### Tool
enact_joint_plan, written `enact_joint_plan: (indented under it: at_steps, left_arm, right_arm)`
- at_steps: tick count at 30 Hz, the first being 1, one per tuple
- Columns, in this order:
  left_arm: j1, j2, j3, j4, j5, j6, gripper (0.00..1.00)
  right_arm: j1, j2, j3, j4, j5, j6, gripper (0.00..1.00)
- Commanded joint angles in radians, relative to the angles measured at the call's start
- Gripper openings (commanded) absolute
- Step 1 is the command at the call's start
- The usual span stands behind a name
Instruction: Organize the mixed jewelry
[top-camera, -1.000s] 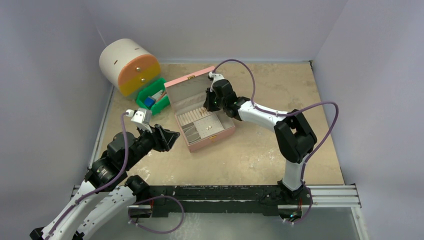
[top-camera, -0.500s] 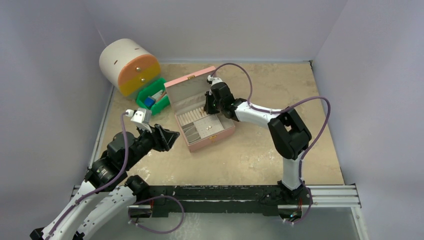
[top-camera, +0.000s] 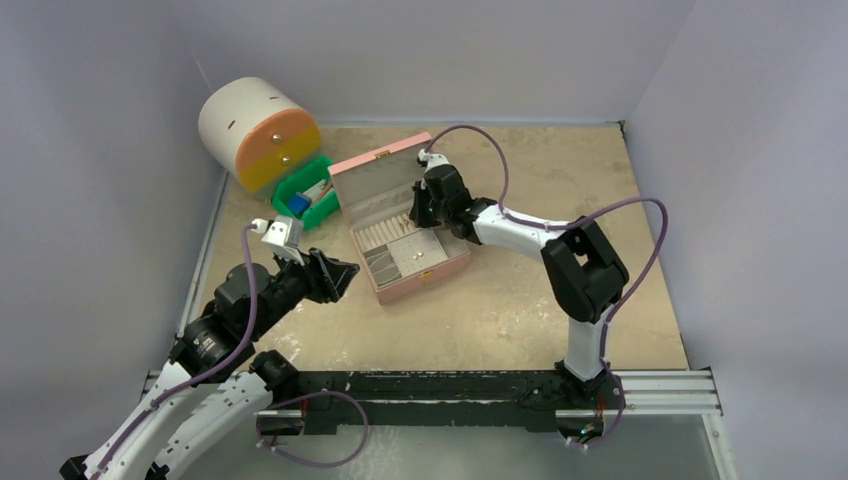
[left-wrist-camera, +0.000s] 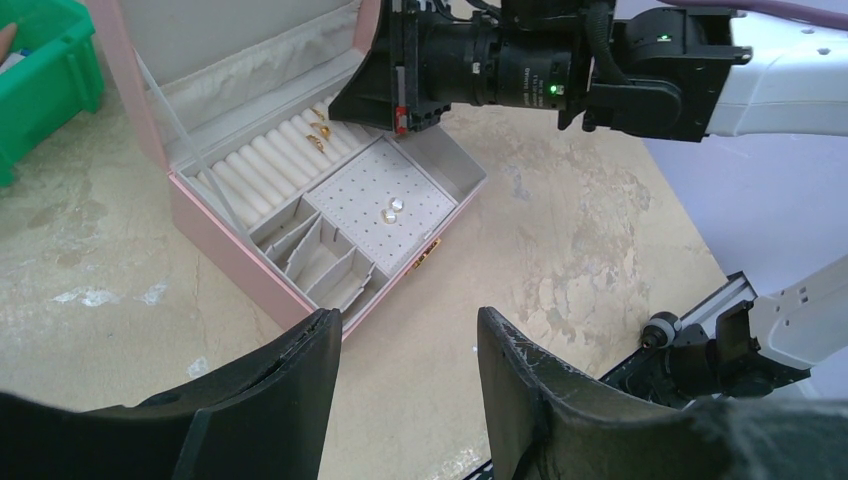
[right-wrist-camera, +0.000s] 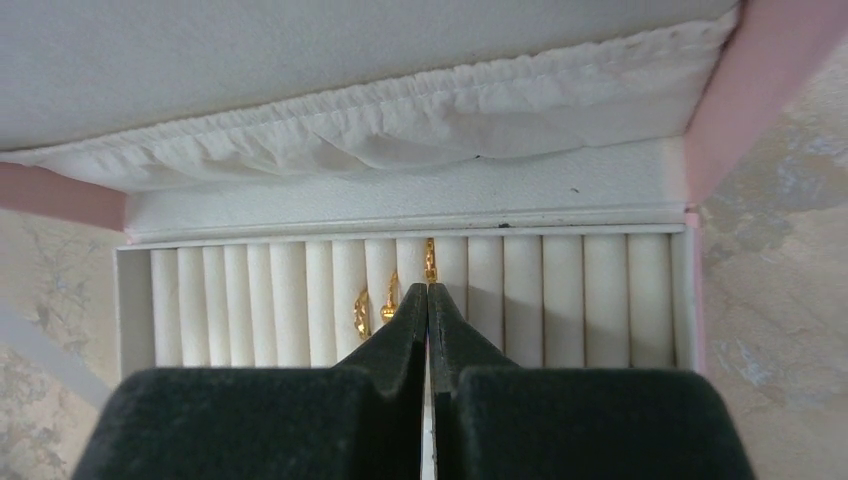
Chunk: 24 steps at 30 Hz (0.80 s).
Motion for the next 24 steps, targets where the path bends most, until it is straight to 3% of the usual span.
enact_joint_plan:
  at_steps: [1, 16, 24]
  left_arm:
    - [0.006, 0.000, 0.020, 0.028, -0.003, 0.009, 0.52]
    - [0.007, 0.000, 0.020, 0.026, -0.006, 0.008, 0.52]
    - [0.008, 0.009, 0.021, 0.024, -0.017, 0.007, 0.52]
  right_arm:
    - [-0.005, -0.114, 0.010, 0.002, 0.051, -0.009, 0.00]
    - [-0.005, -0.047, 0.062, 0.001, 0.028, 0.013, 0.00]
    - [-0.005, -0.115, 0.011, 0.001, 0.022, 0.002, 0.00]
